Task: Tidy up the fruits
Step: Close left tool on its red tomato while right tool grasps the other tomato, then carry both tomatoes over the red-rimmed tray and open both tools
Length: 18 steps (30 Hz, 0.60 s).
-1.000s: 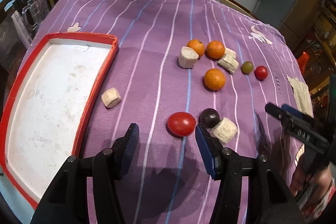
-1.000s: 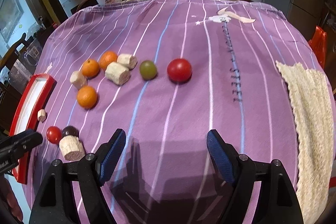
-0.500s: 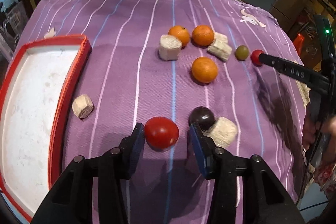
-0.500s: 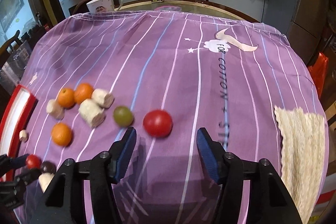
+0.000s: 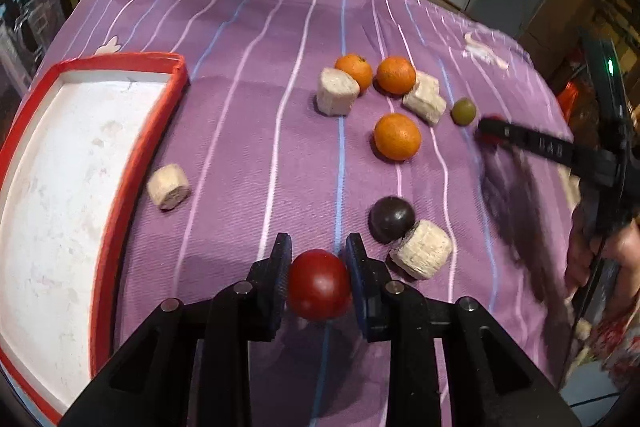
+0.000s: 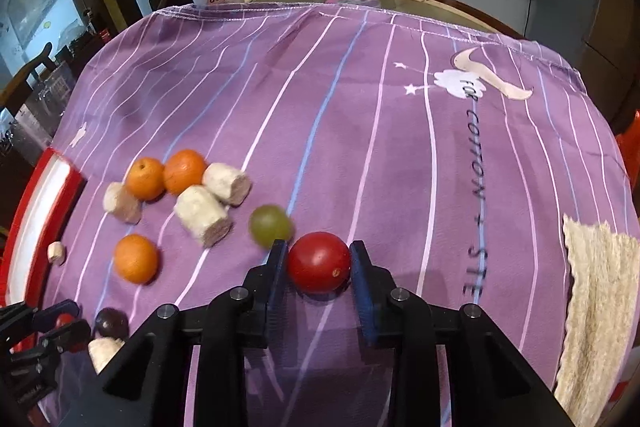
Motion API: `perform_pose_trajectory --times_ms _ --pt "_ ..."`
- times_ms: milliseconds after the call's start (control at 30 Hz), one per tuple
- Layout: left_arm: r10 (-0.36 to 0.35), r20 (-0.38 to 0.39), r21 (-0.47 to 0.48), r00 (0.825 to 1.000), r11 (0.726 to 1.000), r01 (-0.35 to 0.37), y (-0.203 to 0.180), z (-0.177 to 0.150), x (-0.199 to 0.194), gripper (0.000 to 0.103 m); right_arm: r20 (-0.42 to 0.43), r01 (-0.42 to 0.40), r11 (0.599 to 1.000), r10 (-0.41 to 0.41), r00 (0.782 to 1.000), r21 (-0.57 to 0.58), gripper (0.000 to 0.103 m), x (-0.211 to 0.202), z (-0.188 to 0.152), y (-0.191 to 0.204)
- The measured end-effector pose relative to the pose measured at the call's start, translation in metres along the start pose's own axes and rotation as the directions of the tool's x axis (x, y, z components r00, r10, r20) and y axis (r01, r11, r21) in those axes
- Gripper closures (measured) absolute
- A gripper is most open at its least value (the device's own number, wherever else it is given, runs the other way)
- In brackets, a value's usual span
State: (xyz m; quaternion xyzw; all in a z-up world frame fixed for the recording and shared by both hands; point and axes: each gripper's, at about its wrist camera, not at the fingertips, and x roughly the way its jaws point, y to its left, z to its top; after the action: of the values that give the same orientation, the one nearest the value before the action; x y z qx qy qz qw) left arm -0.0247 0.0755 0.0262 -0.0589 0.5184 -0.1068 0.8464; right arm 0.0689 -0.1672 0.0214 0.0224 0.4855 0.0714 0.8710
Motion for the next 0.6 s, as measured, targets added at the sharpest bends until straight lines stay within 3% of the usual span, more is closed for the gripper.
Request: perform_pose_trajectory --times_ms 167,267,433,600 --pt "-0.05 0.055 -0.08 0.997 0.995 0.054 0.032 0.011 -0.031 0.076 0.024 -0.035 0.999 0.035 0.999 0.017 0.069 -0.028 -0.006 0.019" --pt "-0.042 0.094 -0.14 0.995 0.989 0.055 0.069 0.026 -0.051 0.076 0.042 -0.091 0.996 0.091 0.995 -0.006 0.069 -0.044 -0.001 0.049" --pt "0.048 0.104 -0.188 0.993 0.982 -0.027 0.14 0.053 -0.066 0.076 0.021 -0.236 0.97 0.238 0.971 -0.061 0.069 -0.052 0.014 0.13" --pt "0.104 0.063 -0.209 0.993 0.974 -0.089 0.197 0.076 -0.046 0.076 -0.031 -0.354 0.931 0.352 0.935 -0.095 0.069 -0.034 0.027 0.219"
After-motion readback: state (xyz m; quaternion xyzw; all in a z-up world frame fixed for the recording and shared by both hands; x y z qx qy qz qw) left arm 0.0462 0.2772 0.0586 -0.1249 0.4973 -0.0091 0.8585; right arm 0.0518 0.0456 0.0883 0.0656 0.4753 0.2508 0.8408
